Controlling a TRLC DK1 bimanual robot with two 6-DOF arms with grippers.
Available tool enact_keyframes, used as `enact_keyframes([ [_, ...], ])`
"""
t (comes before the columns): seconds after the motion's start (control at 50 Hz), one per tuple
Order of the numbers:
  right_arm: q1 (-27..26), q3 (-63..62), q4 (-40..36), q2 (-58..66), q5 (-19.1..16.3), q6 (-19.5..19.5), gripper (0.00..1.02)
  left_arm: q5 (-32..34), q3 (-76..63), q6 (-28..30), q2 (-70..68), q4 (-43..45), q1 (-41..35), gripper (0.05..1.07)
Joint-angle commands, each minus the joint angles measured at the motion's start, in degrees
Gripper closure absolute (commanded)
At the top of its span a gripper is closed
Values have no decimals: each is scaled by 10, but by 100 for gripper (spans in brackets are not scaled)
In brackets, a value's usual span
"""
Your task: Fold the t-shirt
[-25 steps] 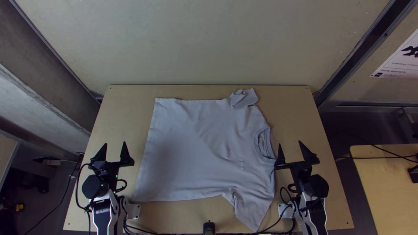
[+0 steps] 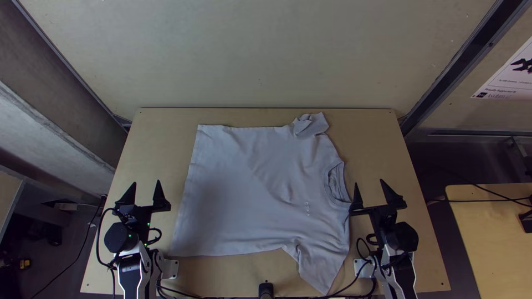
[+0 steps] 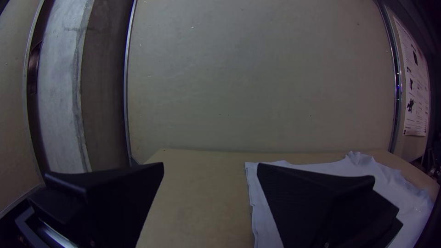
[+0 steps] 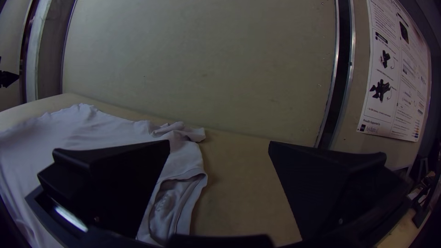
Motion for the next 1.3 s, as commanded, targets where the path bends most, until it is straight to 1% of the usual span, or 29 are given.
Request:
enact_keyframes([
  [0.0, -2, -8, -3, -2, 6, 8, 4, -3, -23, -2, -5, -2, 3, 10],
  [0.3, -2, -8, -3, -2, 6, 8, 4, -3, -23, -2, -5, -2, 3, 10],
  [0.32, -2, -7, -3, -2, 6, 11, 4, -3, -23, -2, -5, -2, 3, 10],
  [0.42, 4, -8, -3, -2, 6, 64, 4, -3, -23, -2, -5, -2, 2, 10],
  [0.44, 4, -7, -3, -2, 6, 66, 4, -3, -23, -3, -5, -2, 1, 10],
  [0.52, -11, -7, -10, 0, 5, 66, 4, -8, -23, -10, -5, -3, -4, 10],
  [0.58, -39, -7, -9, 0, 4, 66, 4, -39, -22, -10, -5, -11, -5, 10],
  [0.64, -49, -7, -3, -2, 5, 66, 4, -40, -16, -10, -6, -22, -4, 10],
  [0.68, -52, -7, 11, -2, 15, 60, 4, -40, -16, -1, -6, -21, -6, 10],
  [0.74, -55, 7, 13, -3, 18, 56, 4, -40, -8, -2, -6, -16, -6, 10],
  [0.84, -67, 41, 15, 0, 17, 39, 4, -39, 15, -8, -6, -14, -7, 10],
  [0.94, -60, 78, 11, 20, 17, 27, 4, -34, 42, -11, -5, -32, -16, 10],
  [1.14, -60, 173, 23, 135, 17, 18, 4, -34, 94, -14, 7, -38, -44, 10],
  [1.28, -61, 226, 40, 201, 17, 4, 4, -35, 152, -18, 79, -35, -57, 10],
])
